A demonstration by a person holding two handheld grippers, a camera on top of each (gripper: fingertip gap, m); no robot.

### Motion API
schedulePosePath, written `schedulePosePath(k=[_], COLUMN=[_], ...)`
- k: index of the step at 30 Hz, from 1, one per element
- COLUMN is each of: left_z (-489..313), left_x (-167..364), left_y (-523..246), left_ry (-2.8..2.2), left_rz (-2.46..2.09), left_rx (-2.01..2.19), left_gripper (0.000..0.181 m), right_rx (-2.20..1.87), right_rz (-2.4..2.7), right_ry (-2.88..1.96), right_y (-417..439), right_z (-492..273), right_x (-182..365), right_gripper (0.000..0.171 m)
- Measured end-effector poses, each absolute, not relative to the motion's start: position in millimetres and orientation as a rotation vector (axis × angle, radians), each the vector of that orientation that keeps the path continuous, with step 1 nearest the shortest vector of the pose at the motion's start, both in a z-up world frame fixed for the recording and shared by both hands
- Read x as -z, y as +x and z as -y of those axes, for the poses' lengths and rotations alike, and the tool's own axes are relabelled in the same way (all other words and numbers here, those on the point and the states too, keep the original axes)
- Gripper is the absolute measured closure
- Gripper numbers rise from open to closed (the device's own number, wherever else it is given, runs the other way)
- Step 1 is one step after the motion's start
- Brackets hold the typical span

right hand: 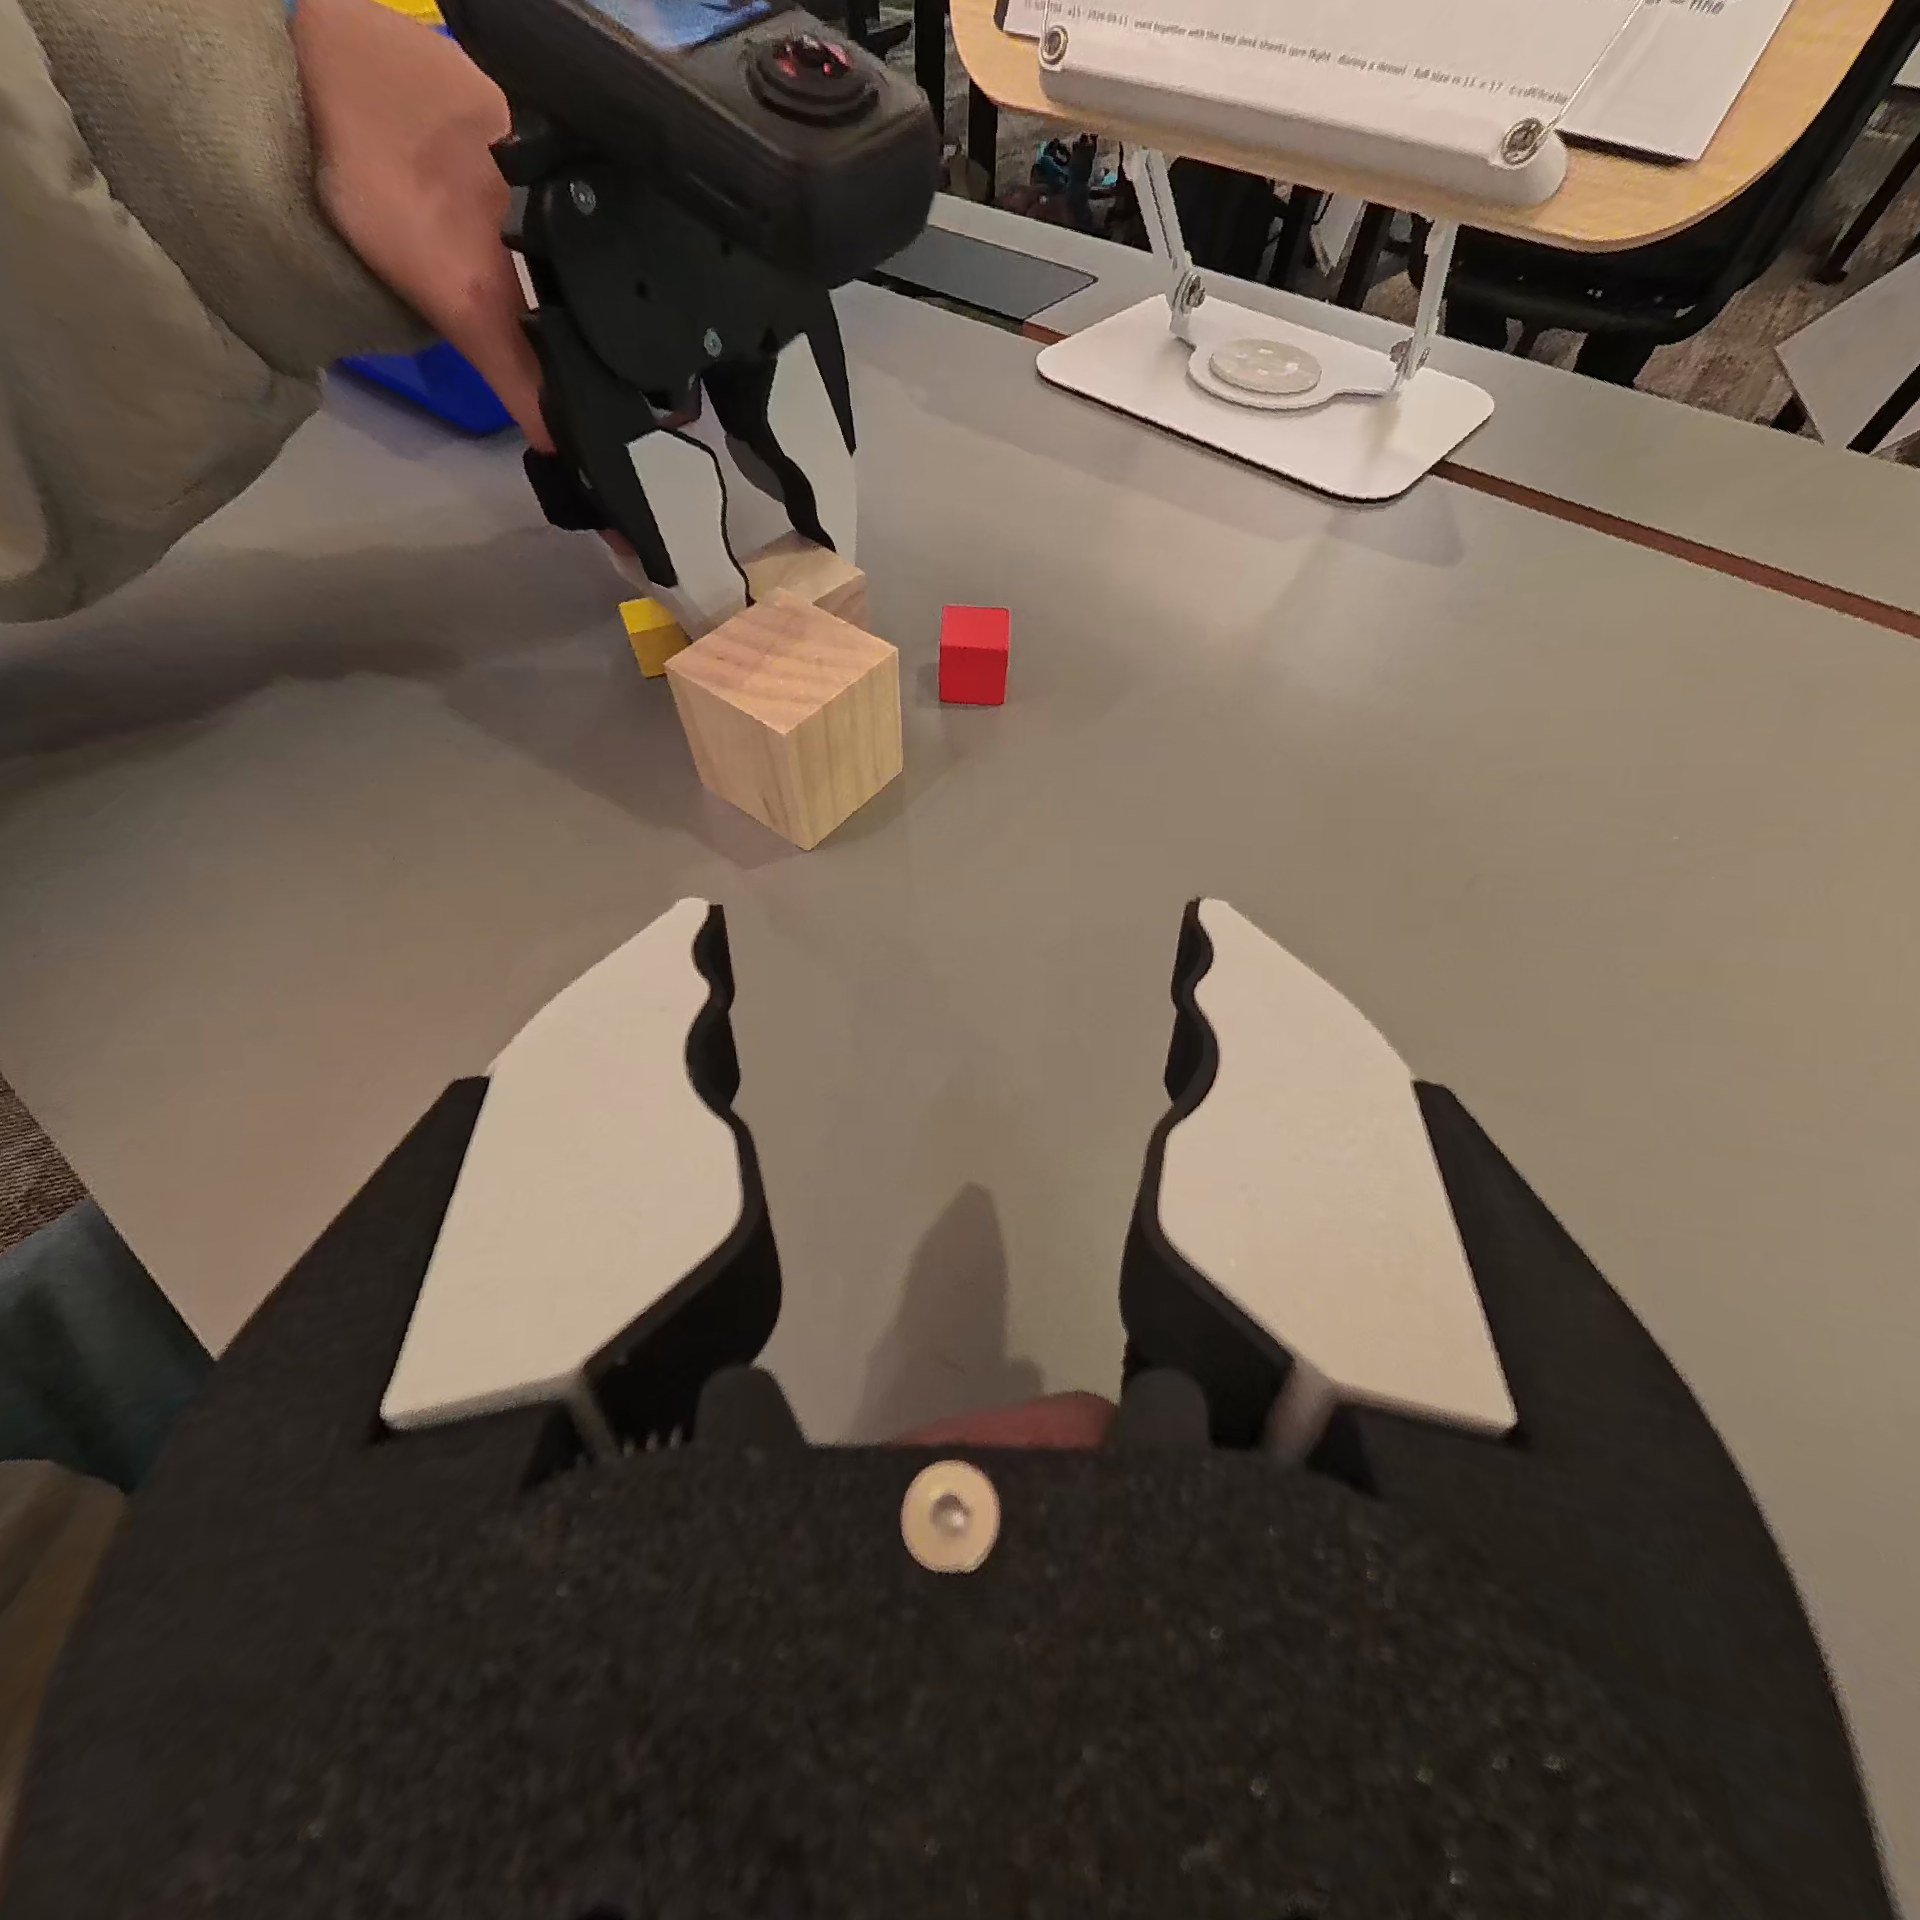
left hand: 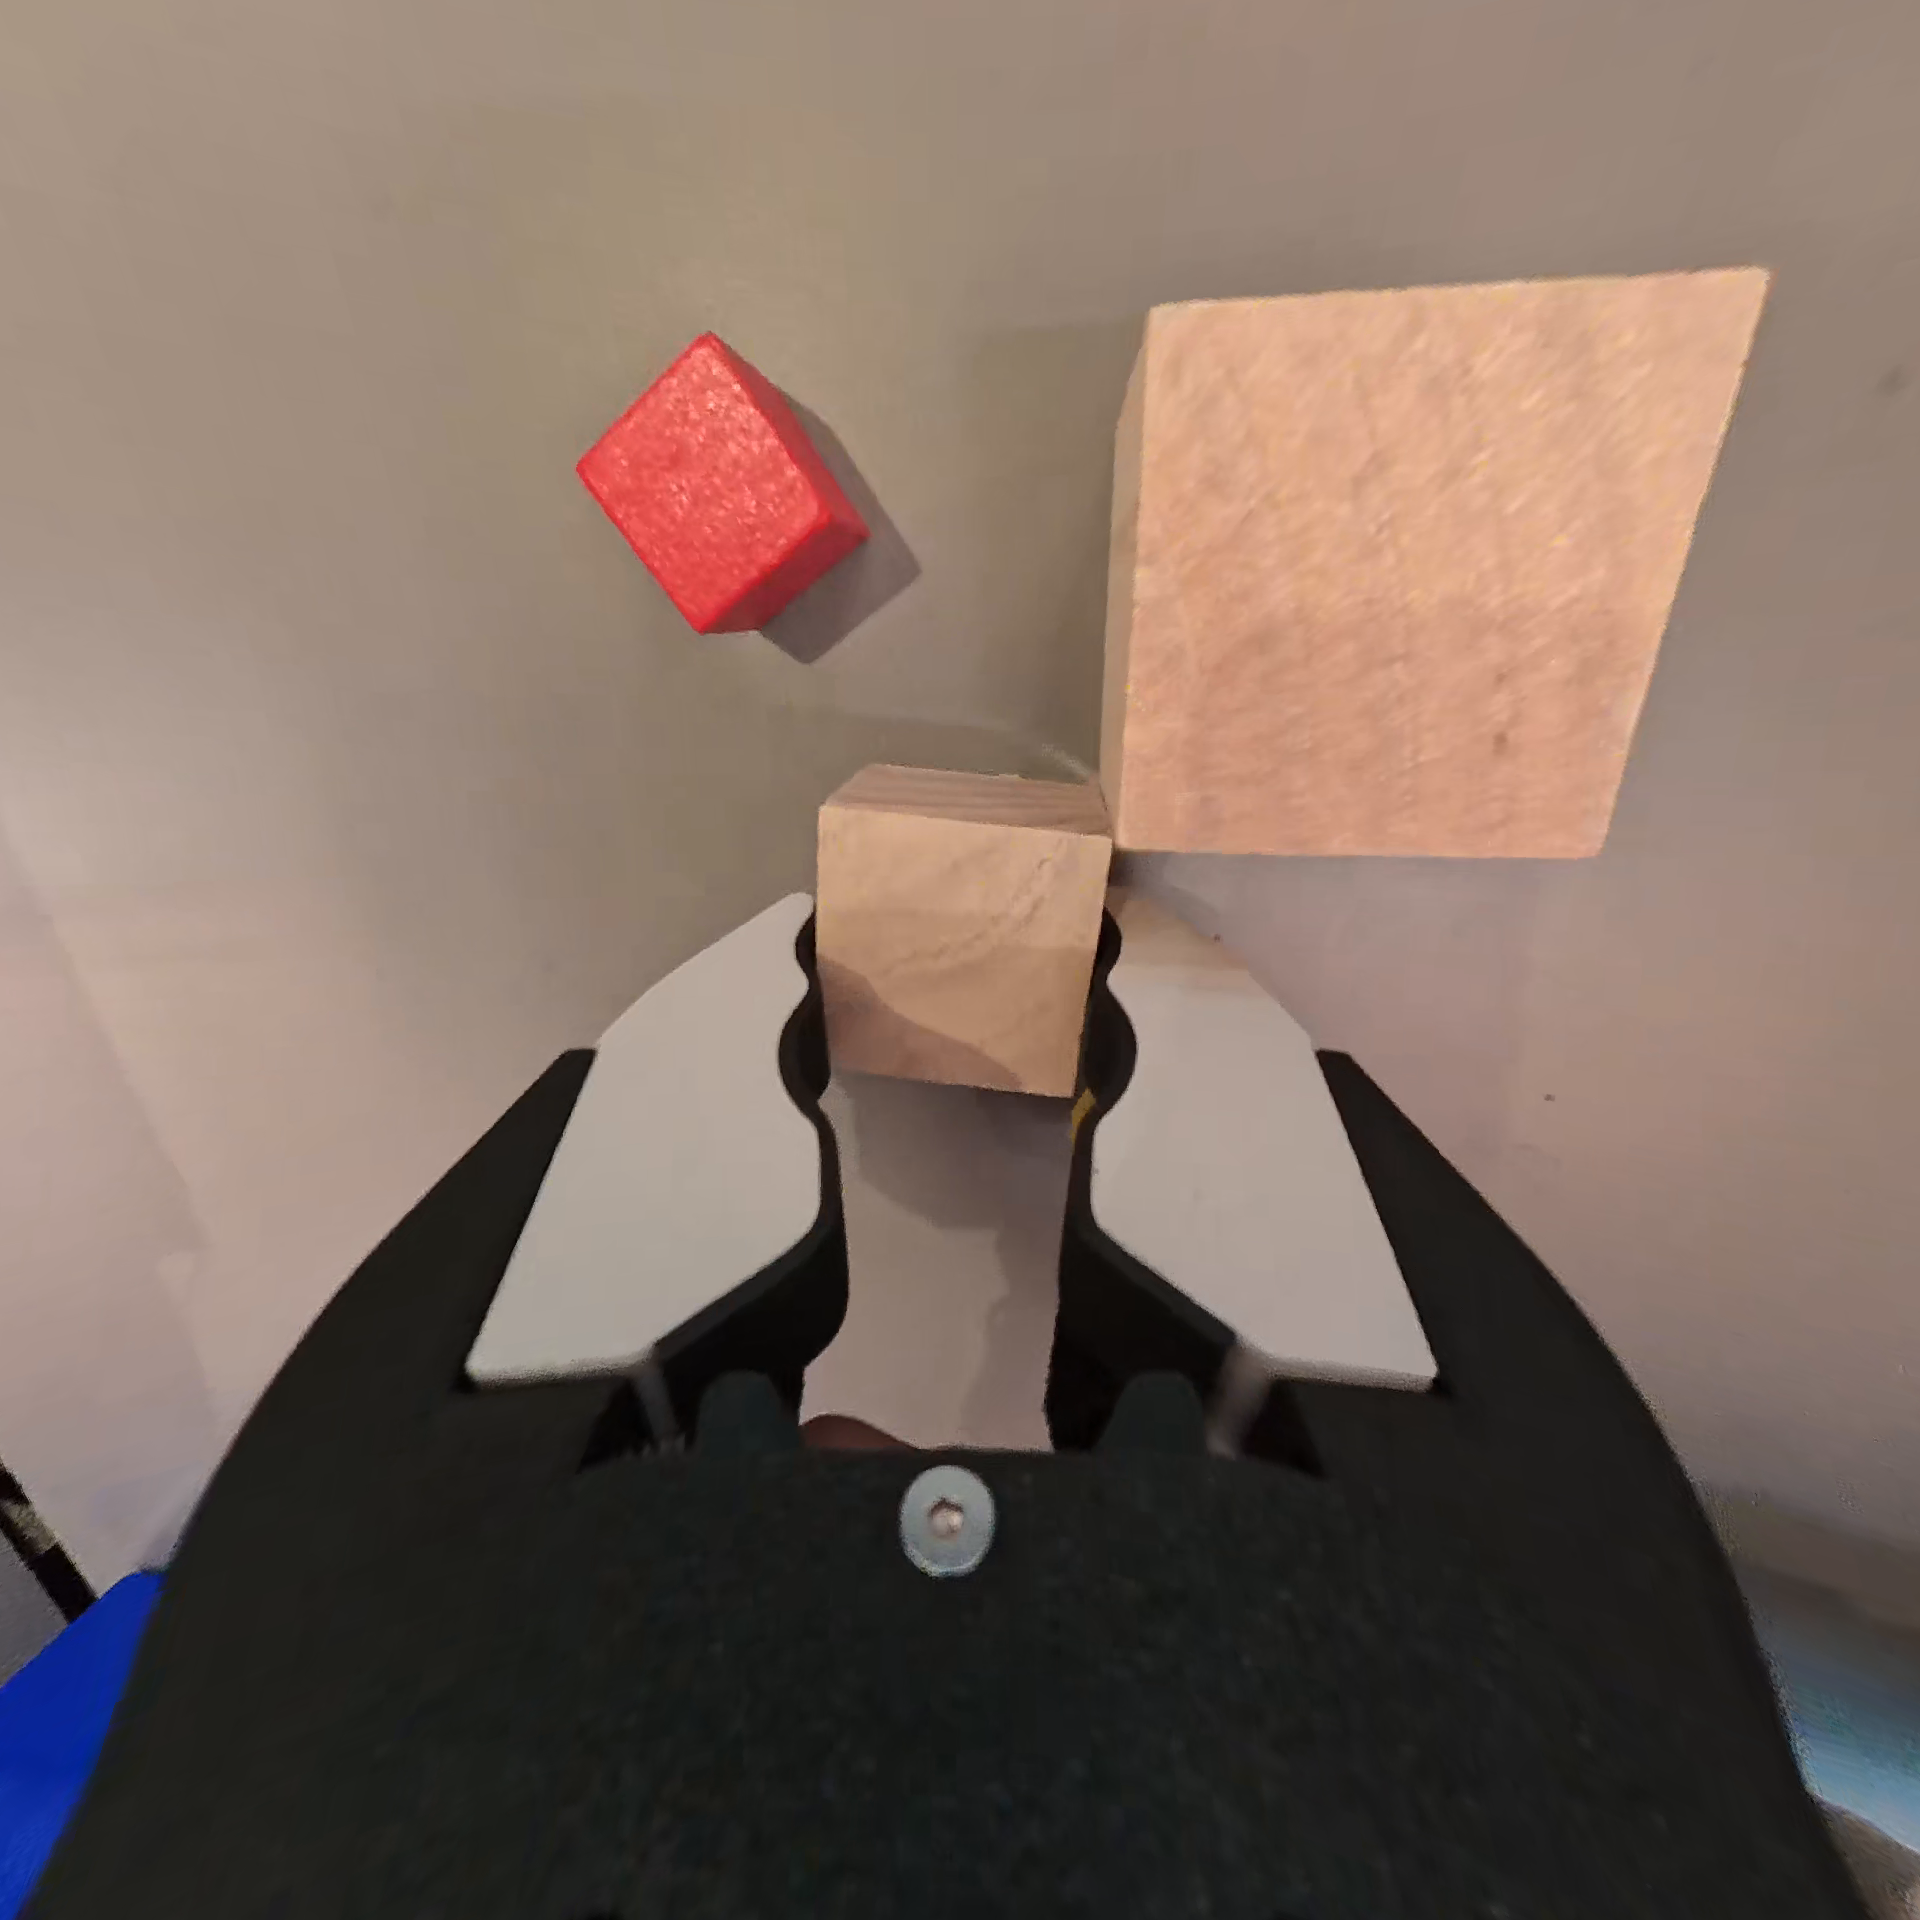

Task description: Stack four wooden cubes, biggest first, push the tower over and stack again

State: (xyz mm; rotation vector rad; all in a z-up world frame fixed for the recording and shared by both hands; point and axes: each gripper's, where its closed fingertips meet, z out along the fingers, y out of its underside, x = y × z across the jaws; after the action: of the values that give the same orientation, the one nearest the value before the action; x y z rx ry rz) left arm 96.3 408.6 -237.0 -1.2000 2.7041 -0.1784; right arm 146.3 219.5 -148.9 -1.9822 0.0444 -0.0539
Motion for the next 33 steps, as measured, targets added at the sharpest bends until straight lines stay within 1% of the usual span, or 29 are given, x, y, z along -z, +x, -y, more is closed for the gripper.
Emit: schedulePosePath(k=[3,6,9,12,14,18,25,33], left_z=[-410.0,-404.9,-390.2,-370.9,-357.8,-351.0,-346.7,-345.2], left_x=[221.4,188.5,157.8,141.6,141.7,158.8,174.6,184.9], left_y=[94.3,95.4,97.0,99.3,99.1,97.5,101.1,99.2], left_ry=[-1.221,-1.232,-1.215,-1.193,-1.175,-1.205,-1.349,-1.311], left_rz=[-2.664,-2.600,-2.574,-2.584,-2.617,-2.670,-2.680,-2.720], left_rx=[0.150,0.164,0.173,0.175,0.171,0.108,0.234,0.218], left_gripper=[0.135,0.135,0.135,0.135,0.135,0.135,0.135,0.135], right_rx=[0.043,0.033,0.029,0.027,0.028,0.034,0.030,0.023], right_rz=[-0.044,-0.041,-0.038,-0.034,-0.033,-0.034,-0.037,-0.024], right_ry=[-1.988,-1.990,-1.993,-1.993,-1.992,-1.983,-1.981,-1.993], right_y=[144.6,142.5,140.8,139.1,138.9,140.2,142.0,139.6], right_z=[-220.3,-221.5,-222.3,-222.0,-221.1,-218.3,-216.2,-216.9], right_x=[150.8,151.6,152.3,151.6,150.4,146.2,144.2,147.0], right_gripper=[0.091,0.091,0.091,0.092,0.092,0.093,0.093,0.094])
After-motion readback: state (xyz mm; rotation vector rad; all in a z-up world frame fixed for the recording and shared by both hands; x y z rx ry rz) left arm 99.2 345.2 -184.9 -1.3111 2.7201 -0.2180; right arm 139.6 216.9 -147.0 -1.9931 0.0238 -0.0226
